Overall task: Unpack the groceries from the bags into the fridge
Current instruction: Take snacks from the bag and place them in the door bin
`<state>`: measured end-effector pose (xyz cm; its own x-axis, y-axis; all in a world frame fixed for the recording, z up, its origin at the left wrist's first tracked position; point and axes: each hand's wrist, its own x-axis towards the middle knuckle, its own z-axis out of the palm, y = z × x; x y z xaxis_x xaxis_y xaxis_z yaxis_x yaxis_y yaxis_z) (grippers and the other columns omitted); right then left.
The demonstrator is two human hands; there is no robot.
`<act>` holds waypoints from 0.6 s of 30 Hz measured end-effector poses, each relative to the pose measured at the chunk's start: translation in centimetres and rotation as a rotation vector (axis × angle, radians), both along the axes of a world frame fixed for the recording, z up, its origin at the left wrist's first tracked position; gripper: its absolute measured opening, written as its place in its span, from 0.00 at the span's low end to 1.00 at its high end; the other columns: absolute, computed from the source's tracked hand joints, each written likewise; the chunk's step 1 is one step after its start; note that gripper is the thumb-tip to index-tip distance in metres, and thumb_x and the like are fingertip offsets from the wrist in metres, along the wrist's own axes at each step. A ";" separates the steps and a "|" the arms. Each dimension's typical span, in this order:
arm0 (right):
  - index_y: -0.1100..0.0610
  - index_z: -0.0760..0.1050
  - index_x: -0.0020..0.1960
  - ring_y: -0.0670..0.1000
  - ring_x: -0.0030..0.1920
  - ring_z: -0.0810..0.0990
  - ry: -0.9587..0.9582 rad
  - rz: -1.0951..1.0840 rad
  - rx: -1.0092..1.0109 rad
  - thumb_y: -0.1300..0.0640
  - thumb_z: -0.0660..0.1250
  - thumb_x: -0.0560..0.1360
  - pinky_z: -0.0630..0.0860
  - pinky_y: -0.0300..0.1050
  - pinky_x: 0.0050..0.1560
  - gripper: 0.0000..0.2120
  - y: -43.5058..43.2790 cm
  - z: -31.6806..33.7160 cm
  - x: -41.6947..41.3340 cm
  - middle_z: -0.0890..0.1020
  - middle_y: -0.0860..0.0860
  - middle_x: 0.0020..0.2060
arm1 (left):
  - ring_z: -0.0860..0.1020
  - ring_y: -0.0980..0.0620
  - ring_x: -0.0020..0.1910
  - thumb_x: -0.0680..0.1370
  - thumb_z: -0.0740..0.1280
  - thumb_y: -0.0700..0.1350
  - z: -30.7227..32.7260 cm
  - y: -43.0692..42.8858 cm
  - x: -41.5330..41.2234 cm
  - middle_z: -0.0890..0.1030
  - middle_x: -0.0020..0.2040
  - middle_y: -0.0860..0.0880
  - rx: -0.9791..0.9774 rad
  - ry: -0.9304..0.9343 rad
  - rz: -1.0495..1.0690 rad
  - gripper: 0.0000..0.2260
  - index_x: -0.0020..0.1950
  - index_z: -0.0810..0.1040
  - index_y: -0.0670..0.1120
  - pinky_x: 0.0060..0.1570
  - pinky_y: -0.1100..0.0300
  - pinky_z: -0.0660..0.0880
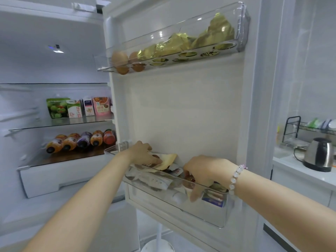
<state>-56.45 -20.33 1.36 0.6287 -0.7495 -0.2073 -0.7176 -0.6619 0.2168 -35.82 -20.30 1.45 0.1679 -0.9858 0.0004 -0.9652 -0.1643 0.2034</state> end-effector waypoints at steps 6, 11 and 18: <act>0.53 0.69 0.68 0.54 0.56 0.76 -0.018 -0.022 0.029 0.38 0.74 0.64 0.75 0.45 0.53 0.38 0.6 1.1 -0.1 0.76 0.51 0.59 | 0.66 0.44 0.68 0.75 0.62 0.63 0.2 1.9 0.9 0.66 0.70 0.45 -0.234 -0.012 0.043 0.26 0.68 0.69 0.49 0.66 0.49 0.65; 0.52 0.68 0.69 0.53 0.58 0.74 -0.233 -0.012 -0.095 0.44 0.71 0.71 0.74 0.49 0.59 0.30 1.8 4.7 -0.5 0.73 0.50 0.62 | 0.67 0.46 0.67 0.76 0.64 0.57 1.4 3.4 1.3 0.68 0.68 0.47 -0.491 0.039 0.042 0.21 0.66 0.70 0.49 0.62 0.52 0.66; 0.52 0.66 0.69 0.52 0.64 0.69 -0.373 0.092 -0.595 0.49 0.65 0.75 0.70 0.47 0.56 0.25 5.8 7.5 -1.1 0.74 0.50 0.62 | 0.66 0.48 0.67 0.73 0.67 0.54 2.0 4.9 -3.0 0.72 0.65 0.50 -0.883 -0.113 -0.076 0.24 0.67 0.69 0.47 0.64 0.54 0.60</act>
<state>-57.52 -14.55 8.88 0.6443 -0.6090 0.4626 -0.7612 -0.5693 0.3107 -38.80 -15.42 3.44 0.0549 -0.6267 0.7774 -0.9891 0.0724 0.1282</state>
